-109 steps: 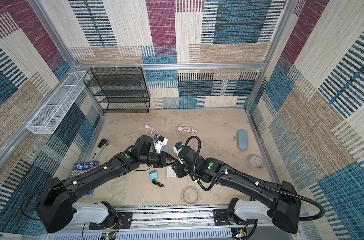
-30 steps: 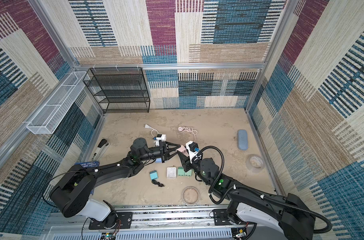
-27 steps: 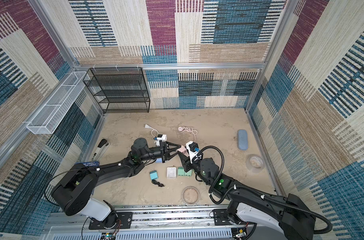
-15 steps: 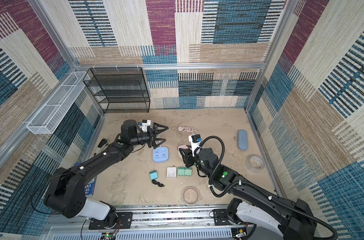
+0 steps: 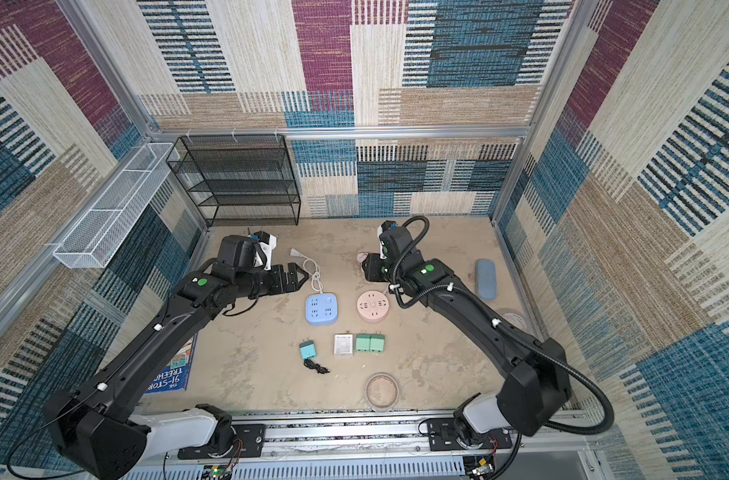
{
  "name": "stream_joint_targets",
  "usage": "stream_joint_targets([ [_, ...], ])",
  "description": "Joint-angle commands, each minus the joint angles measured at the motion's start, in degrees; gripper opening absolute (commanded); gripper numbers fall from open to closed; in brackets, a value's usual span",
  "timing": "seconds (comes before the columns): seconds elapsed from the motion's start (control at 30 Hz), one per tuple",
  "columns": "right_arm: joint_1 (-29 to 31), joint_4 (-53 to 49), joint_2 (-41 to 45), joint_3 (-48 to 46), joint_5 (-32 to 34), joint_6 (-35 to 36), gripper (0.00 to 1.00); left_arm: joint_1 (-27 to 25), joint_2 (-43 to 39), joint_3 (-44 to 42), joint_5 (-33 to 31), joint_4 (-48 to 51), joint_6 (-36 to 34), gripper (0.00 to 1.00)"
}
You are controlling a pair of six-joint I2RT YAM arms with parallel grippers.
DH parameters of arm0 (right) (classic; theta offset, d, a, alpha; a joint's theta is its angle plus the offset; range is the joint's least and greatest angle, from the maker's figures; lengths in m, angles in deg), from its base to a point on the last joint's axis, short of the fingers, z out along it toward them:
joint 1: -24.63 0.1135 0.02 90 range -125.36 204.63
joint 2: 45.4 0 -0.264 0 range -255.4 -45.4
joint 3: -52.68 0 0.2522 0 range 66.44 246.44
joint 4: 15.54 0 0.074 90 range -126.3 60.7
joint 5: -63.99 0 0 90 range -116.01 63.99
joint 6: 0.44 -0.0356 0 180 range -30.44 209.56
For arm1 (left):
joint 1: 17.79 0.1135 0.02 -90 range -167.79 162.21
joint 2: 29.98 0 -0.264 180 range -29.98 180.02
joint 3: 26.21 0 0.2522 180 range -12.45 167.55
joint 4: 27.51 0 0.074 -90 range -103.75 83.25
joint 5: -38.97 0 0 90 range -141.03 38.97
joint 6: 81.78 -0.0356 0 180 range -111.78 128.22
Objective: Insert the plug
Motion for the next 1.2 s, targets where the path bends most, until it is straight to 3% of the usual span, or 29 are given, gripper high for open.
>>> stream_joint_targets([
  [0.0, -0.21, -9.20, -5.65, 5.08, -2.10, 3.85, 0.00, -0.24, -2.09, -2.53, -0.19, 2.50, -4.27, 0.98],
  [0.6, -1.09, -13.75, -19.73, 9.13, 0.77, 8.09, 0.00, -4.70, -2.14, -9.38, 2.74, -1.35, -2.43, 0.94],
  [1.17, -1.62, -16.74, -23.89, 12.15, 3.02, 9.08, 0.00, -4.96, -1.73, -9.84, 2.91, -2.37, -2.23, 0.94],
])
